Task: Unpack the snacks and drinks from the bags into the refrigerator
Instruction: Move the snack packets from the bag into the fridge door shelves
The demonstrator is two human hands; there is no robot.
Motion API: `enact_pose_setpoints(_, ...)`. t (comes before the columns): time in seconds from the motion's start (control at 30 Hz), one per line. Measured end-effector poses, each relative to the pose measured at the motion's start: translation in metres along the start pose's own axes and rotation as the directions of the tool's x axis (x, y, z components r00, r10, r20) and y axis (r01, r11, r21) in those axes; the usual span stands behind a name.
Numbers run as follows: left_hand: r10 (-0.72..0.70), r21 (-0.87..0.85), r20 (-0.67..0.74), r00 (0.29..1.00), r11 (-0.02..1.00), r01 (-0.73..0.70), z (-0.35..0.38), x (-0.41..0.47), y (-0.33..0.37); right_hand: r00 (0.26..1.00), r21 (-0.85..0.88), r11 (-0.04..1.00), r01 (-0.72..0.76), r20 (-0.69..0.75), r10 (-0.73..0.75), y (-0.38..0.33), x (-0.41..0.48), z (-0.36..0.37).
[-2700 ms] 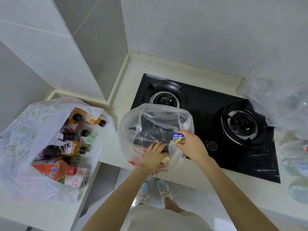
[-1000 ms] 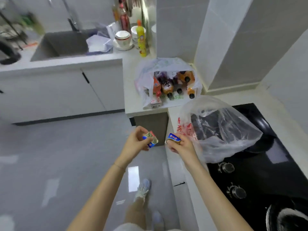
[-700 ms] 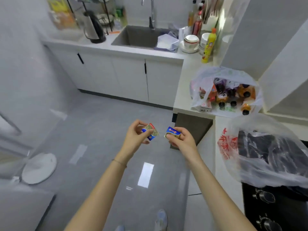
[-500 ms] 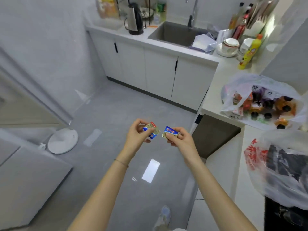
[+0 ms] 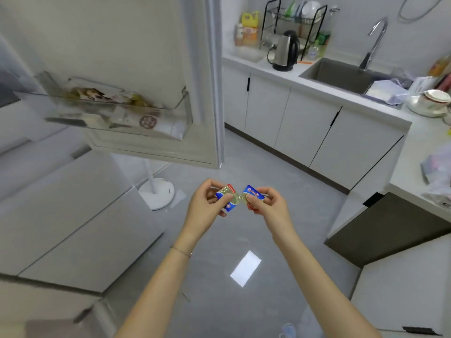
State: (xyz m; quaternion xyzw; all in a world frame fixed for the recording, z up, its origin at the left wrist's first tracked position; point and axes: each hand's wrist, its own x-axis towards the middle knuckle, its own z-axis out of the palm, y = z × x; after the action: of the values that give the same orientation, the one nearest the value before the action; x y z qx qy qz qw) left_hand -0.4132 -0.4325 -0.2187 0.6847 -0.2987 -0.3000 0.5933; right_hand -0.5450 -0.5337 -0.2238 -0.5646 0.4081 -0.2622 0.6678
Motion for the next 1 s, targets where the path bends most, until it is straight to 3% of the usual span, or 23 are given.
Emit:
enact_pose_setpoints(0.27,0.036,-0.052,-0.093,0.995,0.998,-0.041,-0.146,-0.026,0.001,0.995,-0.049,0.993,0.103,0.018,-0.103,-0.007,-0.029,0.141)
enact_pose_setpoints(0.53,0.129,-0.055,-0.186,0.974,0.988,-0.141,-0.240,-0.024,0.029,0.963,-0.029,0.969,0.245,0.120,-0.240,-0.047,-0.046,0.241)
enact_pose_setpoints(0.8,0.243,-0.111,-0.296,0.924,0.952,-0.285,-0.276,0.006,0.068,0.864,-0.023,0.898,0.440,0.281,-0.417,-0.119,-0.023,0.283)
enact_pose_setpoints(1.0,0.381,0.015,-0.345,0.858,0.916,-0.401,-0.301,0.032,0.093,0.826,0.025,0.856,0.517,0.246,-0.506,-0.163,0.009,0.287)
